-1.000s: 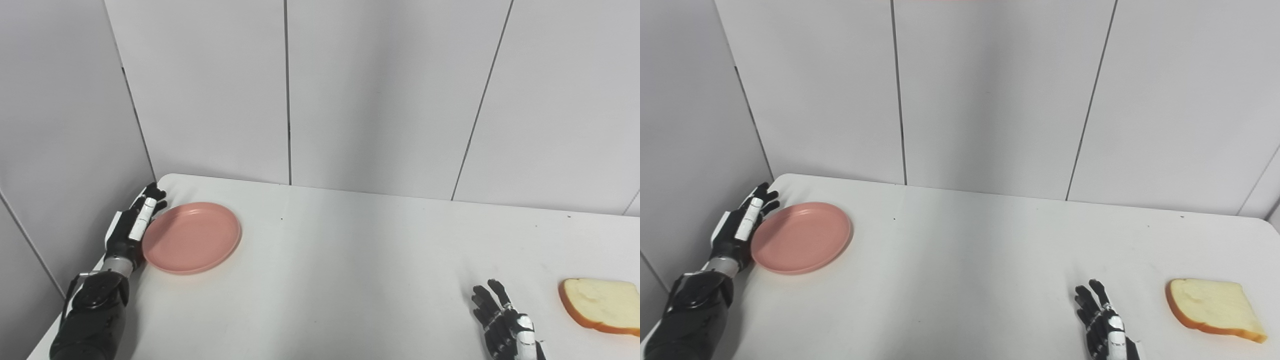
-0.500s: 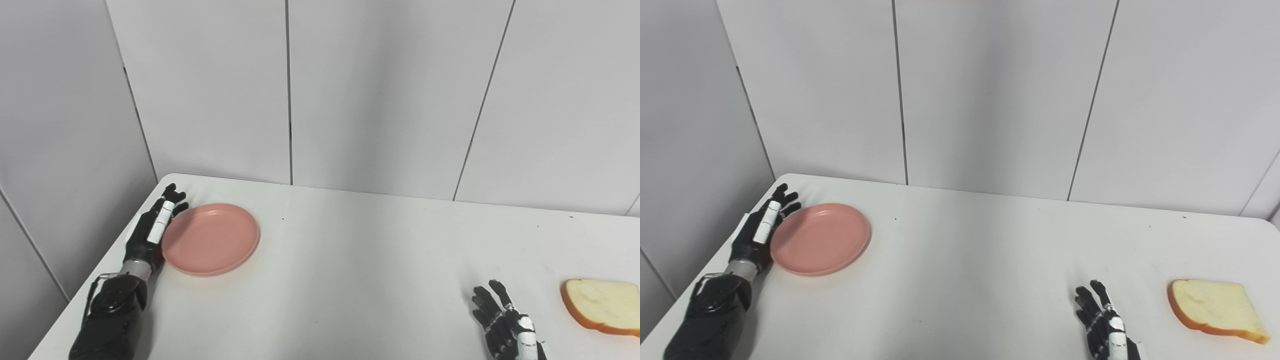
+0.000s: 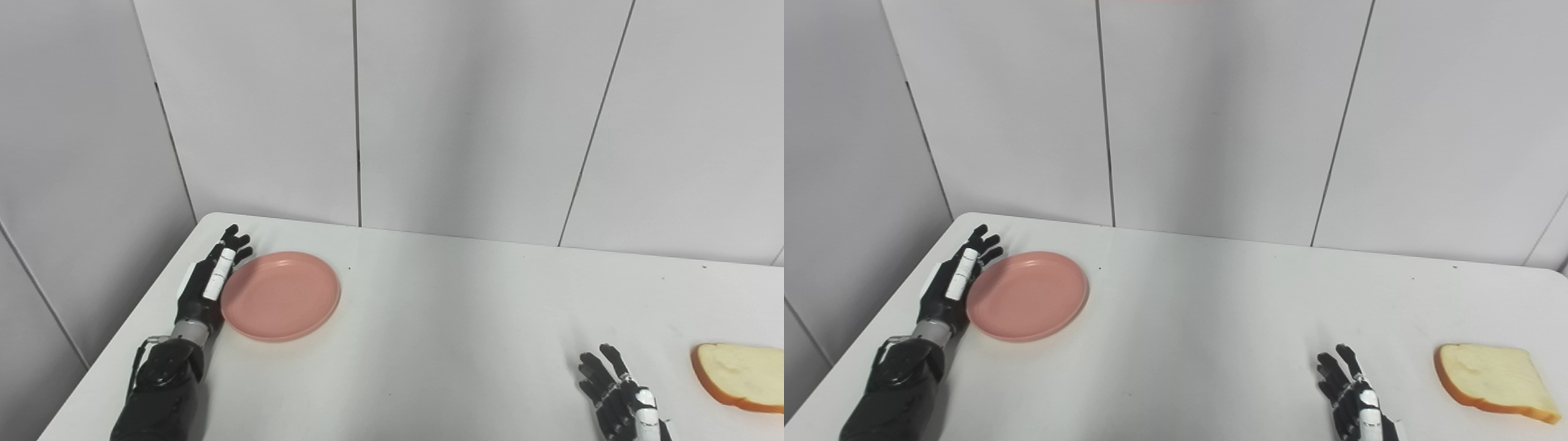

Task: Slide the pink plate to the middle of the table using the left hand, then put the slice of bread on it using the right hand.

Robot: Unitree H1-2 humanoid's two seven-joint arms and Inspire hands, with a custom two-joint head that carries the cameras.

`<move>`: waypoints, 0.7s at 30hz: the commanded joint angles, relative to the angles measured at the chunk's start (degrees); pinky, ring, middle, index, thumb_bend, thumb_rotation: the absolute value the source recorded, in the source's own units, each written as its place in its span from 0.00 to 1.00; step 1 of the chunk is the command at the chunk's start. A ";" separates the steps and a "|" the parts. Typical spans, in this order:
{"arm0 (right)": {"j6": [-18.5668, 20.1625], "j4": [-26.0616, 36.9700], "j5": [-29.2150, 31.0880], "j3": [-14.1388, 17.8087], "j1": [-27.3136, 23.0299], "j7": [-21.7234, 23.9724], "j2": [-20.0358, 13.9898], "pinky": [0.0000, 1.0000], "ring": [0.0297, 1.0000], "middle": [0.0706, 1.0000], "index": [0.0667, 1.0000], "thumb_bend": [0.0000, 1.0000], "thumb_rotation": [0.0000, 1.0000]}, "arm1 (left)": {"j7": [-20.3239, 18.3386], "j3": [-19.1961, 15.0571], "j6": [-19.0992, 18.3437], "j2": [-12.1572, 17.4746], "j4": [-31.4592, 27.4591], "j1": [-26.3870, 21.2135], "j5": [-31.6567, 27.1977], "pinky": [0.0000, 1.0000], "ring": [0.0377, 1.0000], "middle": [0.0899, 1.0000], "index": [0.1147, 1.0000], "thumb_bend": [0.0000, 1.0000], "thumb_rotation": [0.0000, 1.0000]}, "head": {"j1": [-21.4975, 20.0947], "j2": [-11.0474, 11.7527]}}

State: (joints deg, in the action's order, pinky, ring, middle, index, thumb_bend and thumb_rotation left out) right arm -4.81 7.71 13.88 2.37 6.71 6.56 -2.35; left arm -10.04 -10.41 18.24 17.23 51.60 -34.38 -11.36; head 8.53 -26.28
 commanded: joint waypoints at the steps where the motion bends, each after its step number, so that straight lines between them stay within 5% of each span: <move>1: 1.96 -5.34 0.74 -0.59 5.16 0.37 1.13 0.94 0.90 0.86 0.92 0.72 1.00 | -1.64 0.63 -0.73 -1.28 -1.33 -0.84 -0.81 0.80 0.89 0.90 0.92 0.92 0.81 | -0.13 0.11; 21: 1.00 -4.81 -0.90 -1.87 5.49 -0.32 3.14 0.87 0.86 0.82 0.88 0.71 1.00 | -2.72 3.66 -1.26 -5.17 -3.09 -0.60 -0.97 0.83 0.90 0.89 0.91 0.98 0.79 | -7.41 0.10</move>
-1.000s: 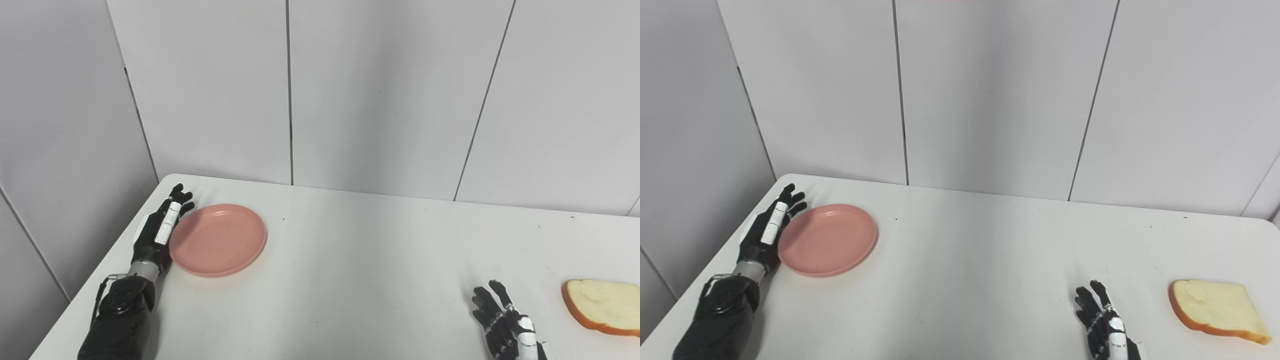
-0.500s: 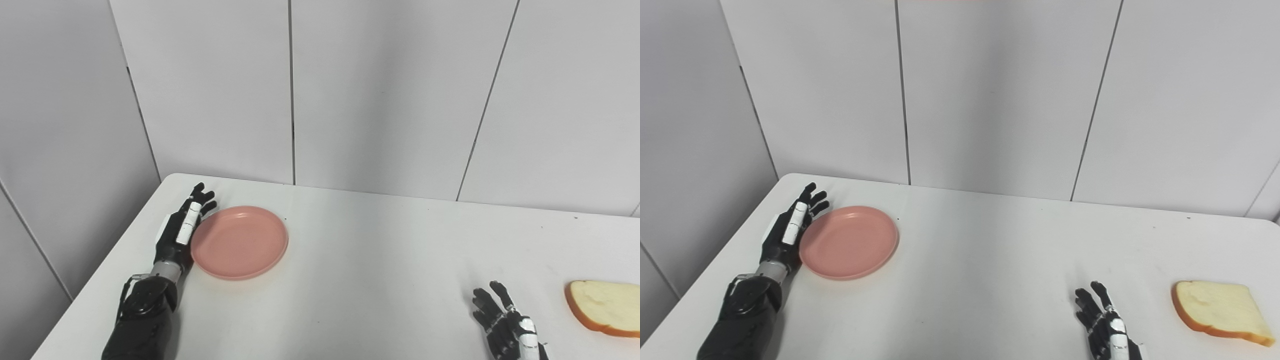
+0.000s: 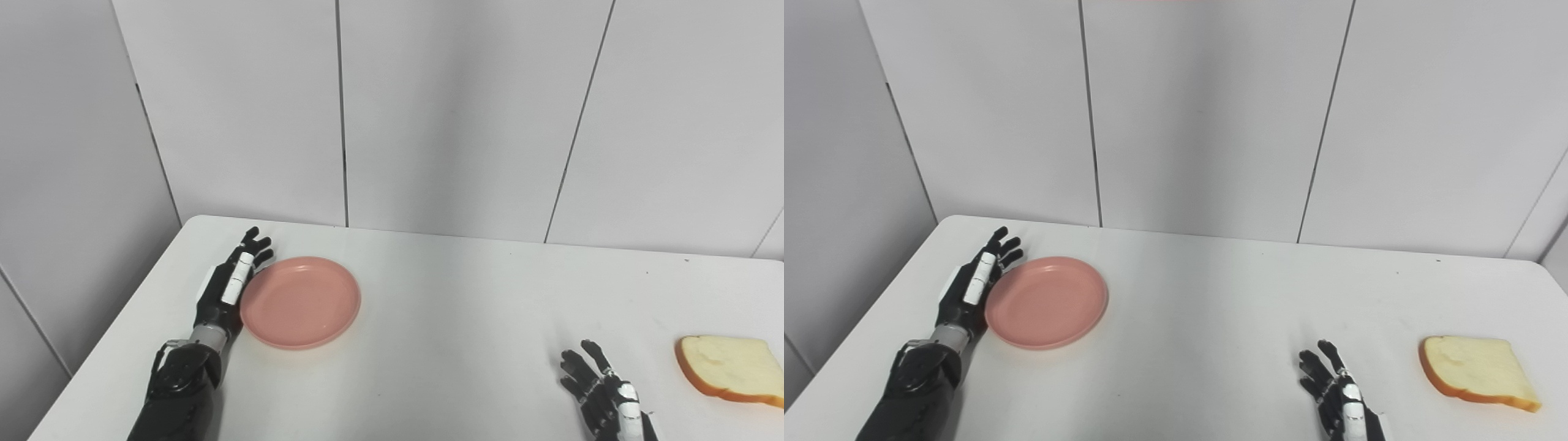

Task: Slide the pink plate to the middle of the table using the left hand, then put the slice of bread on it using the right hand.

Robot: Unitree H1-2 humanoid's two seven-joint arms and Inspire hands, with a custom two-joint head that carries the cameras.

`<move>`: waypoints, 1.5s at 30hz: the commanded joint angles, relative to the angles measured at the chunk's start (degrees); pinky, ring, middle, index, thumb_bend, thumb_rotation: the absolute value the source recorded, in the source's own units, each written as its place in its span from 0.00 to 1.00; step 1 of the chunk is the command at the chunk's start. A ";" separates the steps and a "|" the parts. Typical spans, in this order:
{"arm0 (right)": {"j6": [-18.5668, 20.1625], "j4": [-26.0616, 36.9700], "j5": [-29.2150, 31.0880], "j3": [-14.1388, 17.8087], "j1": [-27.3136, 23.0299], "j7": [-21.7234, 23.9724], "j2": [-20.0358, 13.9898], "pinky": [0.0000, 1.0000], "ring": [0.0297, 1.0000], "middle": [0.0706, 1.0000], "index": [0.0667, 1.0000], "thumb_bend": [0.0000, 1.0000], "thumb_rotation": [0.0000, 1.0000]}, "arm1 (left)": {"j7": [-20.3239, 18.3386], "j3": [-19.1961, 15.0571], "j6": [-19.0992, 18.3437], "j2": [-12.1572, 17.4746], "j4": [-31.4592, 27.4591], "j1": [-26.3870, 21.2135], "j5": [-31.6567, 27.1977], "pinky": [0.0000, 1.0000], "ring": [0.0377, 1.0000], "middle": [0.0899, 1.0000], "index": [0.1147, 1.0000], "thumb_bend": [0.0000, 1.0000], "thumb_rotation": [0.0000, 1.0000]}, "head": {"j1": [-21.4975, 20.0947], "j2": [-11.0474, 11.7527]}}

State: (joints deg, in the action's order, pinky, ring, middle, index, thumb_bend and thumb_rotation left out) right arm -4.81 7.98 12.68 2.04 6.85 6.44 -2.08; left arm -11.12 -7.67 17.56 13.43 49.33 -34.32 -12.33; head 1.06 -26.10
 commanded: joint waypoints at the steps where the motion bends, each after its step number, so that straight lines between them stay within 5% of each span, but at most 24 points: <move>1: 0.93 -5.09 0.11 -1.64 5.37 -0.29 2.99 0.86 0.86 0.82 0.87 0.72 1.00 | -1.52 0.96 -0.96 -1.65 -1.24 -0.52 0.00 0.83 0.89 0.89 0.91 0.98 0.79 | -0.30 -0.05; 11: 0.68 -4.45 -0.52 -2.15 5.66 -0.88 3.75 0.82 0.82 0.79 0.85 0.72 0.96 | -0.54 2.47 -2.18 -3.94 -3.50 0.44 1.07 0.80 0.90 0.90 0.93 0.94 0.83 | -1.72 0.18; 32: 1.22 -3.00 -1.04 -2.70 6.08 -1.75 4.70 0.80 0.81 0.79 0.82 0.76 0.92 | 7.80 4.66 -7.48 -12.00 -11.07 4.17 5.94 0.83 0.91 0.88 0.94 0.91 0.87 | -5.83 -1.03; 45: -4.22 -4.42 -4.07 -2.49 5.87 -7.21 8.17 0.74 0.78 0.80 0.72 0.85 0.79 | 7.75 3.29 -10.77 -18.43 -15.04 5.89 1.64 0.95 0.93 0.89 0.93 0.94 0.84 | -11.83 -0.40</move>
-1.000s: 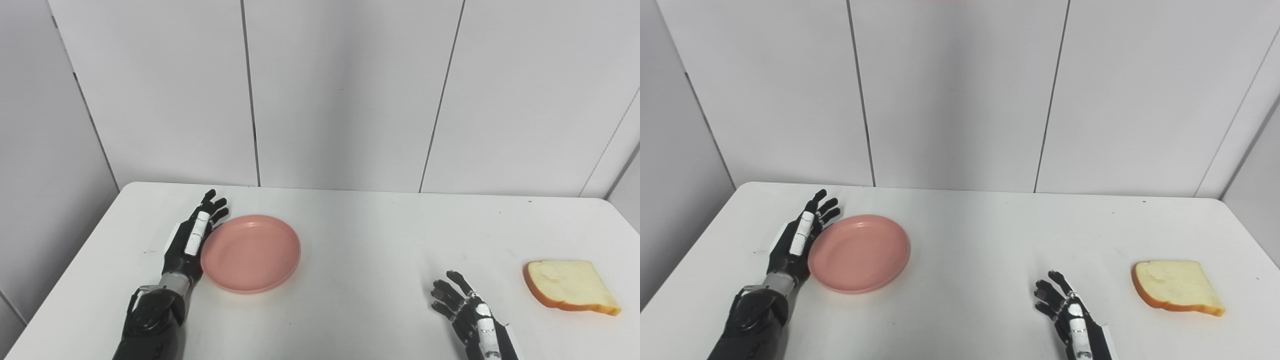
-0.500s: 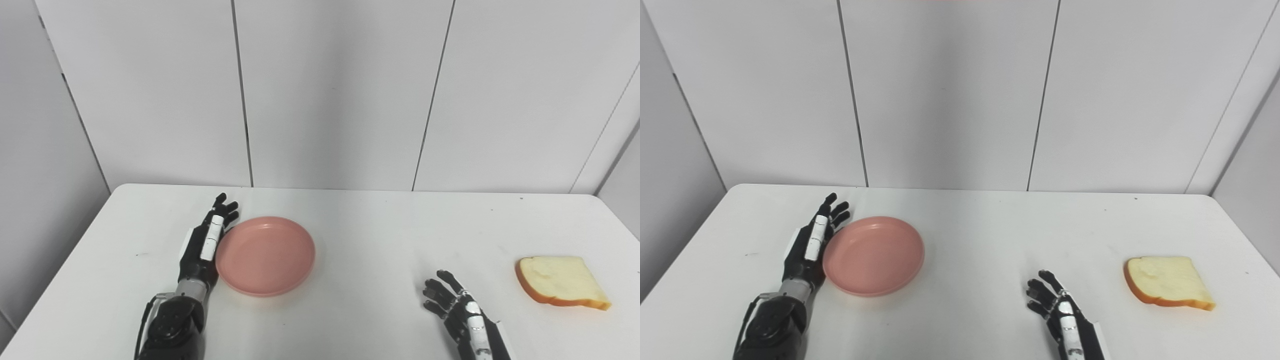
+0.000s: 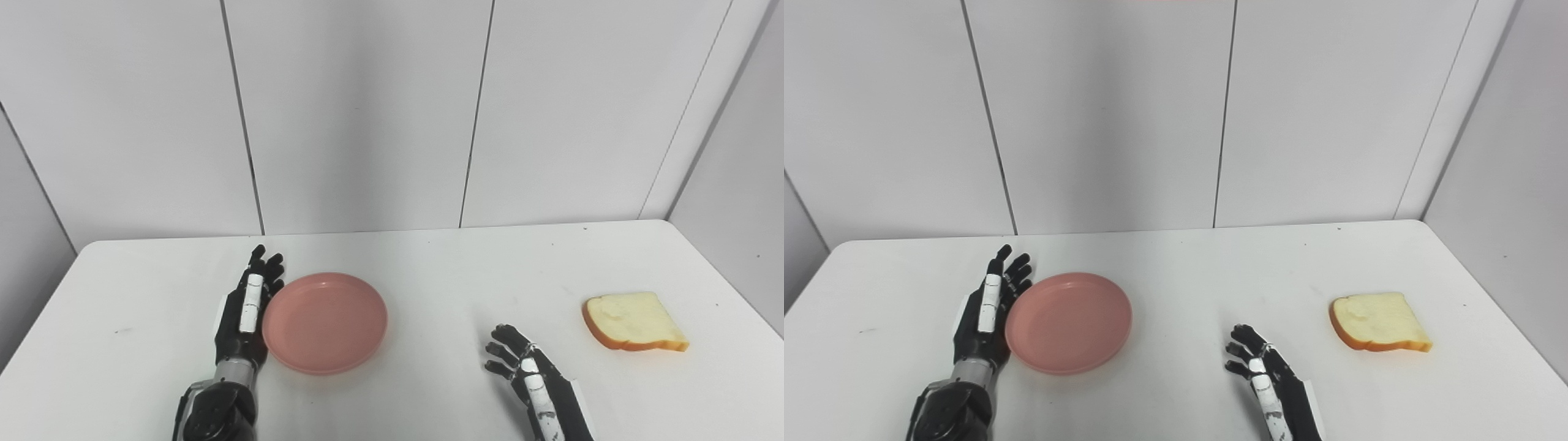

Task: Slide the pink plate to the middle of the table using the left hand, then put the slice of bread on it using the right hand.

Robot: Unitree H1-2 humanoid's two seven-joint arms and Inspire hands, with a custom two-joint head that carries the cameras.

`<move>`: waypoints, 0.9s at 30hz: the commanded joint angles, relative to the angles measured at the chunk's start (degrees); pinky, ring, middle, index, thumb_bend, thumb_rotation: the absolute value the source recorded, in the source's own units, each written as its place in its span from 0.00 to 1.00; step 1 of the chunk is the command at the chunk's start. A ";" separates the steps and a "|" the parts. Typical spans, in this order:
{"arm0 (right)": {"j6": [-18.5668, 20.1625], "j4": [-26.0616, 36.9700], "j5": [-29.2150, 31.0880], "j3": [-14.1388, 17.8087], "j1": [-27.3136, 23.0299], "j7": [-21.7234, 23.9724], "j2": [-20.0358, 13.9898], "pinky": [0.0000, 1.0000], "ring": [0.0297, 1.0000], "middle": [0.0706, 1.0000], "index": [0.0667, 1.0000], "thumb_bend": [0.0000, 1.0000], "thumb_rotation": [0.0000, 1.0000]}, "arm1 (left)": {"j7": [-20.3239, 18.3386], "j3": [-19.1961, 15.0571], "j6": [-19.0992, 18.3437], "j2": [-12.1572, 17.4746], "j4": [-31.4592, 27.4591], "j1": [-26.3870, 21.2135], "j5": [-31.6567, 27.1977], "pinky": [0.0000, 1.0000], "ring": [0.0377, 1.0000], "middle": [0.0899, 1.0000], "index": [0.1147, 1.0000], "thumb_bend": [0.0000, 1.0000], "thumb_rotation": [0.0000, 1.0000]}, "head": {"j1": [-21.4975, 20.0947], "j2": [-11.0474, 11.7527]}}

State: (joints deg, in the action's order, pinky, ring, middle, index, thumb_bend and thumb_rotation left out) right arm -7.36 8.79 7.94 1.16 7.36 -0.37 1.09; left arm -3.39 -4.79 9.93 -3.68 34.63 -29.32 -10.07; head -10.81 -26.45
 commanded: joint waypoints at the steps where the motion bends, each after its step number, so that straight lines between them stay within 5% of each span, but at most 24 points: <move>1: -1.73 -5.14 0.57 -1.67 5.42 -0.64 5.13 0.73 0.77 0.80 0.72 0.84 0.78 | -0.03 0.50 -3.53 -1.58 -1.09 1.10 -0.67 0.95 0.93 0.89 0.93 0.94 0.83 | -0.30 -0.12; 13: -2.57 -3.13 -0.32 -1.98 6.13 -3.19 6.02 0.75 0.77 0.79 0.73 0.78 0.77 | 0.04 2.97 -7.40 -2.09 -8.85 3.83 2.00 0.87 0.92 0.89 0.93 0.93 0.87 | -2.38 -0.39; 21: -1.72 -2.17 -0.73 -2.43 5.84 -4.67 7.21 0.75 0.77 0.79 0.75 0.78 0.76 | -1.26 3.76 -10.30 -3.12 -10.19 4.02 0.58 0.90 0.93 0.89 0.93 0.91 0.84 | -3.26 -2.50; 27: -0.41 -1.04 -1.06 -1.90 4.80 -6.94 8.08 0.76 0.79 0.82 0.78 0.78 0.79 | -1.93 4.40 -11.73 -2.75 -11.83 4.31 0.71 0.91 0.94 0.89 0.92 0.94 0.84 | -7.78 -2.94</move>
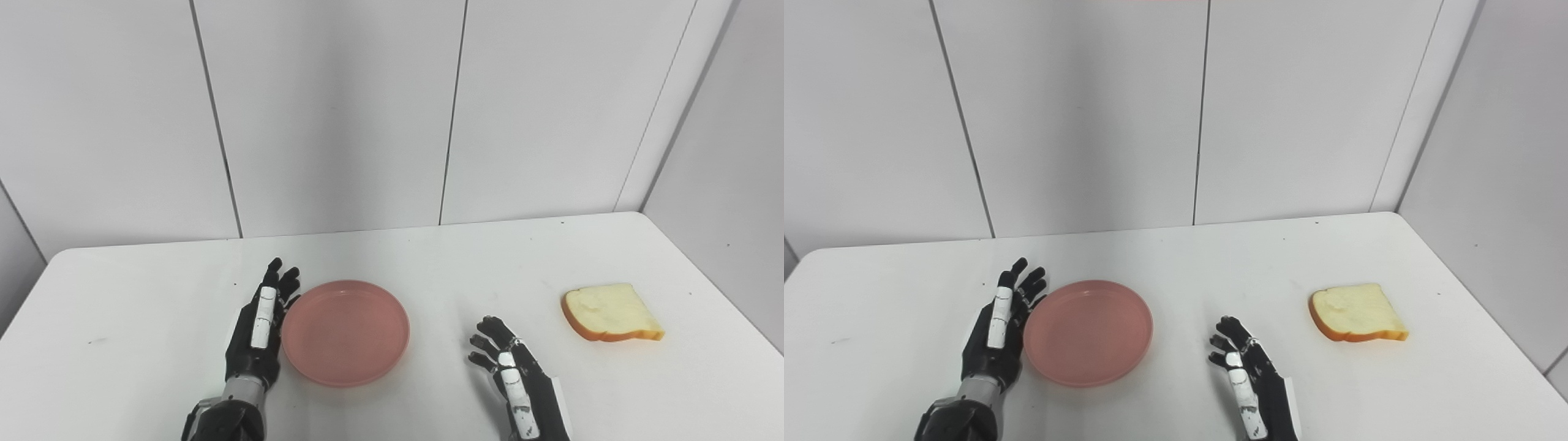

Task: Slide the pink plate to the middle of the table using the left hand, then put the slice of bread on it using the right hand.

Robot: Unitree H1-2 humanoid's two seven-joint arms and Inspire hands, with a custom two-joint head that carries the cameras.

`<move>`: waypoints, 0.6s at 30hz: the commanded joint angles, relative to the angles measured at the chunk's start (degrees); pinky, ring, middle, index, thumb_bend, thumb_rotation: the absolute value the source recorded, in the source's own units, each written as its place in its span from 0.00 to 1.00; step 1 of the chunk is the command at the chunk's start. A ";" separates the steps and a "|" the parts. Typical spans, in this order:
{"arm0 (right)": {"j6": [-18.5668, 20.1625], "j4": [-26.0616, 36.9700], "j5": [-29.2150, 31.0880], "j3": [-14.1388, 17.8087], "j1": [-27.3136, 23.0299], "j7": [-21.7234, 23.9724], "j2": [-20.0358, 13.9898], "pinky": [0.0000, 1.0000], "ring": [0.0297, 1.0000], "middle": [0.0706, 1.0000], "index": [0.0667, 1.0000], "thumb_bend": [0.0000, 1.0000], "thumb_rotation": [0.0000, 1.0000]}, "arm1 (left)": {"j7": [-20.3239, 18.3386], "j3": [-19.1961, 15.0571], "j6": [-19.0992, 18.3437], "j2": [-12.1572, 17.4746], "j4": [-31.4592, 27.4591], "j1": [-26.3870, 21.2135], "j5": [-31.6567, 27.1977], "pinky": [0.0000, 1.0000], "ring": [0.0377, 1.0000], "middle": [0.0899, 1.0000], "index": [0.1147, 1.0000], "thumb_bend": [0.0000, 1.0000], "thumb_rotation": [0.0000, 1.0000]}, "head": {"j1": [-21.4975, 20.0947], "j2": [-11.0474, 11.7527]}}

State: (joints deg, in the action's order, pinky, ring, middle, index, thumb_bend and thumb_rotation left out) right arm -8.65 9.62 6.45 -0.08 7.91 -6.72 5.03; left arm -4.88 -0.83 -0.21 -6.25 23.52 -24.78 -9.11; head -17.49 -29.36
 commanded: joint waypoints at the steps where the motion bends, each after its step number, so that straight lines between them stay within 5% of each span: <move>1: 0.81 -2.00 0.48 -0.75 4.07 -0.76 4.24 0.76 0.79 0.81 0.78 0.78 0.79 | -0.48 0.45 -1.90 -0.11 -1.08 -0.16 -0.22 0.90 0.93 0.89 0.92 0.94 0.84 | -1.50 -0.03; 18: 0.38 -1.93 -3.79 -2.29 3.28 -2.94 4.98 0.79 0.82 0.83 0.79 0.75 0.81 | -1.31 3.01 -4.71 -0.68 -3.20 -0.06 0.59 0.96 0.95 0.89 0.94 0.92 0.84 | -5.58 -0.64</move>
State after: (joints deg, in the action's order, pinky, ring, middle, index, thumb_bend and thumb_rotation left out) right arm -8.28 9.29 3.95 -1.47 7.95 -9.71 8.20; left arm -5.62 1.97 -3.92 -6.62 21.01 -24.20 -8.55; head -23.11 -29.97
